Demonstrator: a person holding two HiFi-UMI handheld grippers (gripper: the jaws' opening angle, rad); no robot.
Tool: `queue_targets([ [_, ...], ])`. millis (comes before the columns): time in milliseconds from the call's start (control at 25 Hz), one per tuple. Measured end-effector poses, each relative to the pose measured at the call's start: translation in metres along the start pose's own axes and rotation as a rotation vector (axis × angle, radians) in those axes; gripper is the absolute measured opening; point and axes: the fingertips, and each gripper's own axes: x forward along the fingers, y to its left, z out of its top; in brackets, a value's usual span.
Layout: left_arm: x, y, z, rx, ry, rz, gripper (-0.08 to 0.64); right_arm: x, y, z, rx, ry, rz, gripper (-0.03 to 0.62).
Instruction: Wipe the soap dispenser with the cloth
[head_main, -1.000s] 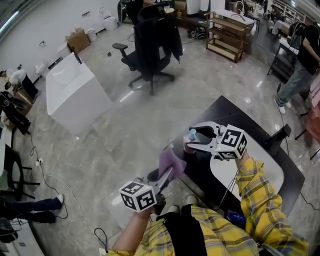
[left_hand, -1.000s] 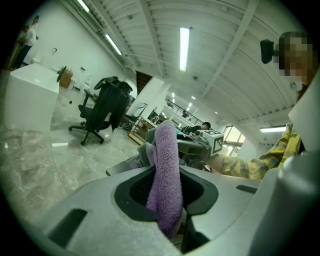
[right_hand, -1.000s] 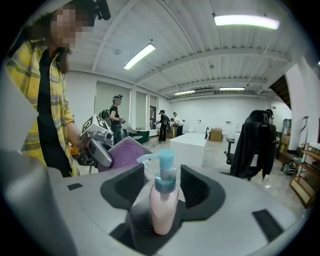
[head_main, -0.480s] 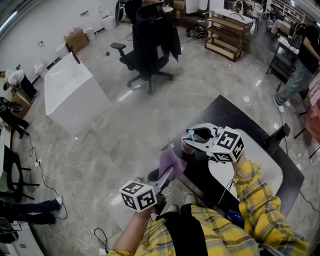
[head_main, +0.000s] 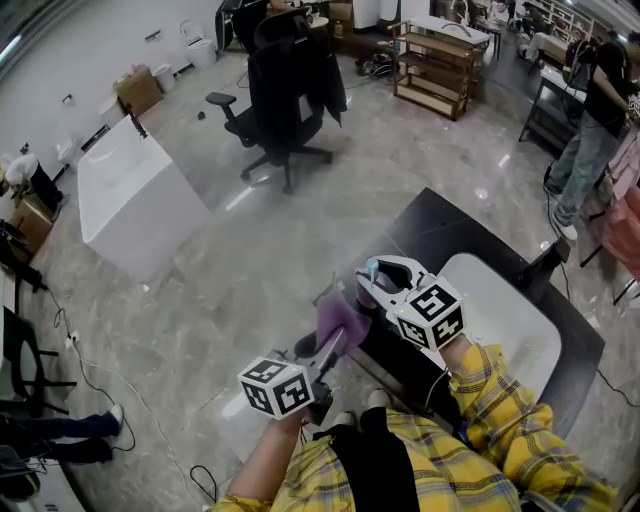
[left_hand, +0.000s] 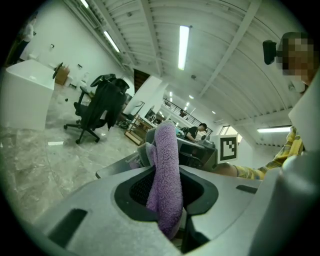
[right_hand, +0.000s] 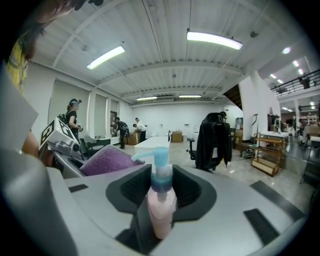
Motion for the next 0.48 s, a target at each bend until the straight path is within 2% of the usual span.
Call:
queue_targets([
  [240,0.0038,-0.0048,-0.0030,-0.002,0.008,-0.015,0.077,-0.0018,-0.0037,-0.0011,0.053,0.028,-0.167,0.121],
  [480,0.0074,-0.0062,-0.0022,-0.003,0.004,-0.018,0.077,-0.0048,-0.0082,-0.0022,0.106,0.003,-0.299,0.121],
])
